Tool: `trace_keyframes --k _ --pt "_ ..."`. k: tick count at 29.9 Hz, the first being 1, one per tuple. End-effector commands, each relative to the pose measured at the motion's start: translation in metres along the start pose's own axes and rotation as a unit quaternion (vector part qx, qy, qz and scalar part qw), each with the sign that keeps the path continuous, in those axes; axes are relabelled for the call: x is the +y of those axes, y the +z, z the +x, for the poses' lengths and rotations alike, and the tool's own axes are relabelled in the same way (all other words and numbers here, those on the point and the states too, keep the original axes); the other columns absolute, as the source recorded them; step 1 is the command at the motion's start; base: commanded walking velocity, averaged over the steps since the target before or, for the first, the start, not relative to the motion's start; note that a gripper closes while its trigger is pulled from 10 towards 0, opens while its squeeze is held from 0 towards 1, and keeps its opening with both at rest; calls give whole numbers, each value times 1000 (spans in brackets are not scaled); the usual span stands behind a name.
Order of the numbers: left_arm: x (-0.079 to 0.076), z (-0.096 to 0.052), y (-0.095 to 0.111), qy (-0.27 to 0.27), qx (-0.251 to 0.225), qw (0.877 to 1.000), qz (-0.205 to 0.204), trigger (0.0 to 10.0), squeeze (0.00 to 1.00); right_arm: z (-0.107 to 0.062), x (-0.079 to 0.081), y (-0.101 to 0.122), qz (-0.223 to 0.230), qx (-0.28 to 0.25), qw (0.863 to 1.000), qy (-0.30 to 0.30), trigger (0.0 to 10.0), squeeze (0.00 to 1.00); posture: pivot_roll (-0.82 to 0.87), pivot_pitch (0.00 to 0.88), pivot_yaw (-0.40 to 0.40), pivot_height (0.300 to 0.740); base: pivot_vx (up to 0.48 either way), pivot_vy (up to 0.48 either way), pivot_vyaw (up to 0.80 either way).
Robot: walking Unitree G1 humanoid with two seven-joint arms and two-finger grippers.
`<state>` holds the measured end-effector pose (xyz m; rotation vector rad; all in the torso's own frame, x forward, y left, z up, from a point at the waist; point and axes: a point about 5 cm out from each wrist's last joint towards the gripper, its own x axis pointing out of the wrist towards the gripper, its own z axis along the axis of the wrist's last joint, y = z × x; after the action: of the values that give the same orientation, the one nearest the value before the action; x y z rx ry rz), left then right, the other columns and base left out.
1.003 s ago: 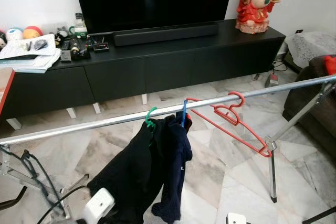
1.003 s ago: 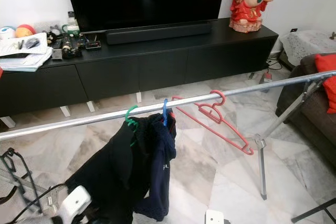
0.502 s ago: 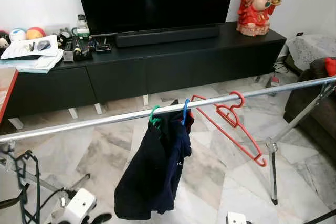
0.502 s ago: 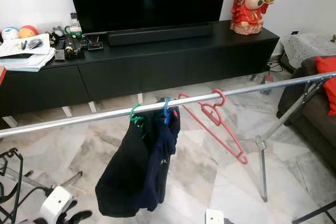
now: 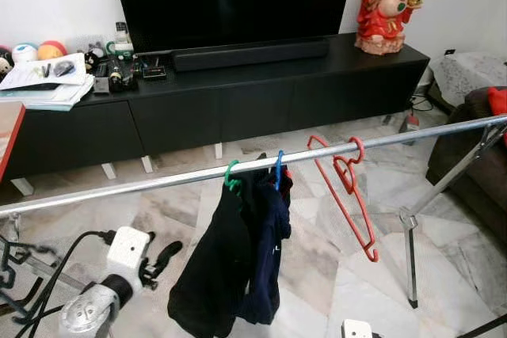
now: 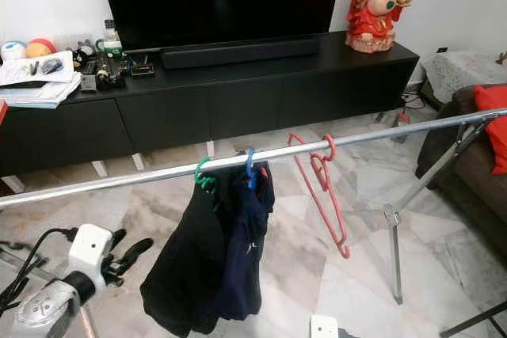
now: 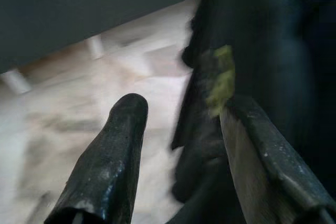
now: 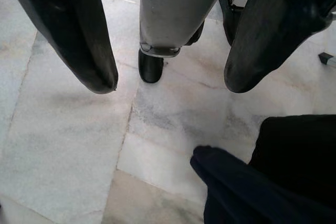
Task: Hang hanger
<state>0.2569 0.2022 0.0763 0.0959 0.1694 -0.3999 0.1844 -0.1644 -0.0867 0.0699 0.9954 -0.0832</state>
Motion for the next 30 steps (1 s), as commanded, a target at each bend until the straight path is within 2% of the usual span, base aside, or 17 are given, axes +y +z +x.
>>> trace_keyframes --k 1,7,8,9,11,13,14,18,20,21,30 --pt "-9 4 9 -40 -6 999 1 10000 0 0 0 -2 -2 7 1000 -1 10000 0 62 42 14 740 0 0 0" --pt "-15 10 30 -76 -34 996 -12 10000 0 0 0 -3 -3 8 1000 -1 10000 0 66 43 14 740 0 0 0" --pt "-17 11 33 -86 -37 995 -14 10000 0 0 0 -3 -3 8 1000 -1 10000 0 66 44 14 740 0 0 0" --pt "-25 13 39 -118 -39 992 -15 10000 0 0 0 -3 -3 8 1000 -1 10000 0 65 44 15 740 0 0 0" --pt "-27 13 41 -128 -39 991 -16 10000 0 0 0 -3 -3 8 1000 -1 10000 0 64 43 16 740 0 0 0" --pt "-31 14 42 -140 -33 990 -10 10000 0 0 0 -3 -3 8 1000 0 10000 0 63 44 16 740 0 0 0" --pt "-36 17 43 -151 -18 988 9 10000 0 0 1 -3 -2 8 1000 0 10000 0 65 44 17 740 0 0 0" --pt "-40 26 46 -144 -8 989 32 10000 0 0 2 -2 -2 8 1000 0 10000 0 66 44 20 740 0 0 0" --pt "-42 29 47 -144 -9 989 31 10000 0 0 2 -3 -1 8 1000 0 10000 0 66 42 22 740 0 0 0" --pt "-42 35 48 -125 -14 991 40 10000 0 0 2 -3 -1 8 1000 1 10000 0 66 43 24 740 0 0 0" --pt "-43 59 52 -60 -2 998 33 10000 0 0 3 -3 2 8 1000 0 10000 0 61 43 29 740 0 0 0"
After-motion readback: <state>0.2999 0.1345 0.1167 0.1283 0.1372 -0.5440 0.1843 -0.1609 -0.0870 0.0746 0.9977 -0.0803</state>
